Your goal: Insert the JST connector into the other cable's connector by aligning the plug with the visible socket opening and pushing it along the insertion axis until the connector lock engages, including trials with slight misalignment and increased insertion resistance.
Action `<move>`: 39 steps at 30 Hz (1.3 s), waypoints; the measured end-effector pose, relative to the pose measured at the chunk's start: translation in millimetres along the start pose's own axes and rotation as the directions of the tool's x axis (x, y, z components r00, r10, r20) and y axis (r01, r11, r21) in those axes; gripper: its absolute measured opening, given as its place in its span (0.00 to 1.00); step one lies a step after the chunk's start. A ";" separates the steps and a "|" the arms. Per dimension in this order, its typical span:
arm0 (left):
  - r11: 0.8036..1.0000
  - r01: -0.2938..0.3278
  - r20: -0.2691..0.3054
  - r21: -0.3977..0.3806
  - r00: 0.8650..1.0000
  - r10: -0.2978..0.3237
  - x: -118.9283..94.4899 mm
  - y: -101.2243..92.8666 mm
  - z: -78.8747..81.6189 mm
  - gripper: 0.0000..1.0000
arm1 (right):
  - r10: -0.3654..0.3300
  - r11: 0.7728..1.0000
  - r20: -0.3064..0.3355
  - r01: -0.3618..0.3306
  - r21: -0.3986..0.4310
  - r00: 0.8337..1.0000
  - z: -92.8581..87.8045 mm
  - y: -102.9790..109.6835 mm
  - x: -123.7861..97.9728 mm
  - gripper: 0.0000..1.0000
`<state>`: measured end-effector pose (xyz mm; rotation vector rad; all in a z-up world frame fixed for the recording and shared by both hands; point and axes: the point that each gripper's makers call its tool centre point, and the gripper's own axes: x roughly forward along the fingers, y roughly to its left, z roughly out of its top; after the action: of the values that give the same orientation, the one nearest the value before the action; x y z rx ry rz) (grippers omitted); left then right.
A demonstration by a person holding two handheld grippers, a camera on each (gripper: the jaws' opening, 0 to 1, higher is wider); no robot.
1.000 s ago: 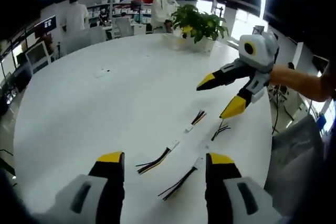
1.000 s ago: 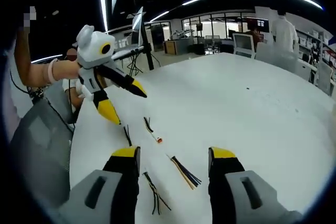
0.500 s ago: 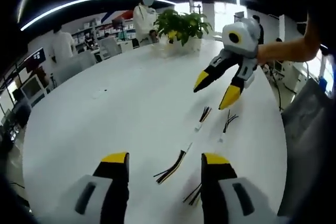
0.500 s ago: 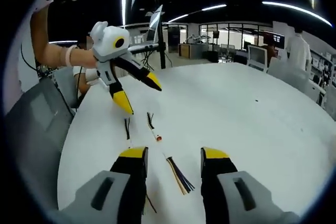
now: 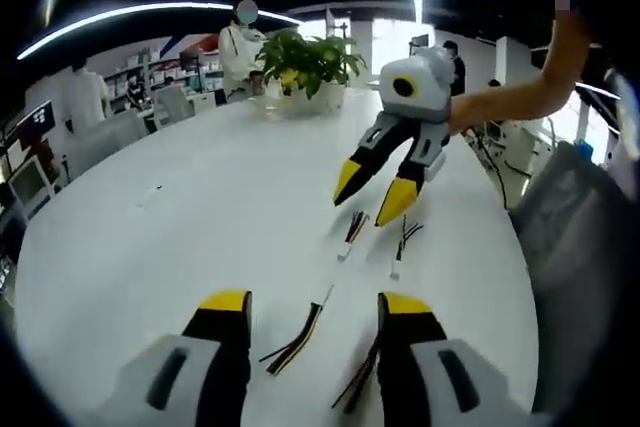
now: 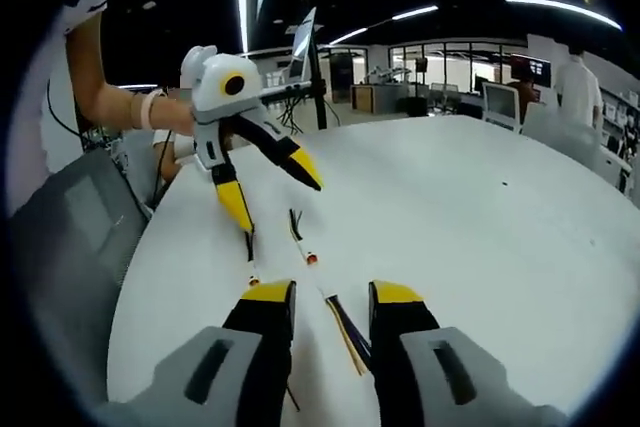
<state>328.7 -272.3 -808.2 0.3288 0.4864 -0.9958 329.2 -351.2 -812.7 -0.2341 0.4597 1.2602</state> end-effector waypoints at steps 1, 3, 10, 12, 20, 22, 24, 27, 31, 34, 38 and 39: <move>1.000 0.011 0.001 0.005 1.000 -0.011 1.7 -1.9 0.1 0.44 | 0.003 1.000 0.002 -0.003 -0.002 1.000 0.0 0.4 0.1 0.24; 0.999 0.031 0.008 0.010 0.999 -0.031 4.8 -4.5 0.7 0.43 | 0.011 1.000 0.003 -0.011 -0.022 1.000 -1.3 0.9 0.1 0.22; 0.993 0.108 0.043 0.042 0.993 -0.110 12.7 -18.1 4.9 0.40 | 0.039 0.999 -0.006 -0.040 -0.031 0.999 -10.0 2.7 5.8 0.19; 0.993 0.119 0.041 0.029 0.992 -0.120 14.0 -19.3 3.3 0.40 | 0.053 0.998 -0.005 -0.053 -0.036 0.999 -11.2 5.7 7.2 0.19; 0.992 0.113 0.035 0.064 0.993 -0.115 12.8 -21.5 4.3 0.29 | 0.067 0.997 0.016 -0.066 -0.031 0.998 -14.9 13.2 11.9 0.16; 0.993 0.097 0.022 0.068 0.995 -0.099 13.9 -18.6 1.7 0.29 | 0.063 0.998 0.014 -0.063 -0.021 0.998 -16.2 12.4 13.1 0.18; 0.992 0.104 0.030 0.068 0.994 -0.106 15.0 -19.0 1.2 0.27 | 0.056 0.998 0.016 -0.055 -0.020 0.998 -16.6 10.4 14.2 0.17; 0.991 0.114 0.049 0.070 0.992 -0.118 16.8 -20.1 2.4 0.22 | 0.051 0.999 0.024 -0.051 -0.018 0.998 -16.1 8.3 15.3 0.17; 0.991 0.124 0.055 0.050 0.990 -0.127 20.8 -20.2 0.7 0.20 | 0.051 0.999 0.037 -0.051 -0.018 0.998 -16.4 6.4 17.3 0.16; 0.991 0.122 0.045 0.053 0.991 -0.124 24.1 -19.0 -3.5 0.20 | 0.055 0.998 0.032 -0.055 -0.025 0.998 -17.9 6.6 19.1 0.15; 0.990 0.124 0.052 0.069 0.990 -0.128 25.3 -17.5 -3.9 0.17 | 0.056 0.998 0.036 -0.055 -0.024 0.998 -17.6 5.0 20.4 0.14; 0.989 0.124 0.059 0.083 0.990 -0.129 25.9 -16.9 -3.3 0.15 | 0.055 0.998 0.036 -0.054 -0.027 0.998 -18.0 4.6 20.8 0.14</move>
<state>325.1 -297.9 -825.5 0.3391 0.4139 -1.1483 326.0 -339.3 -837.8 -0.2217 0.4206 1.3225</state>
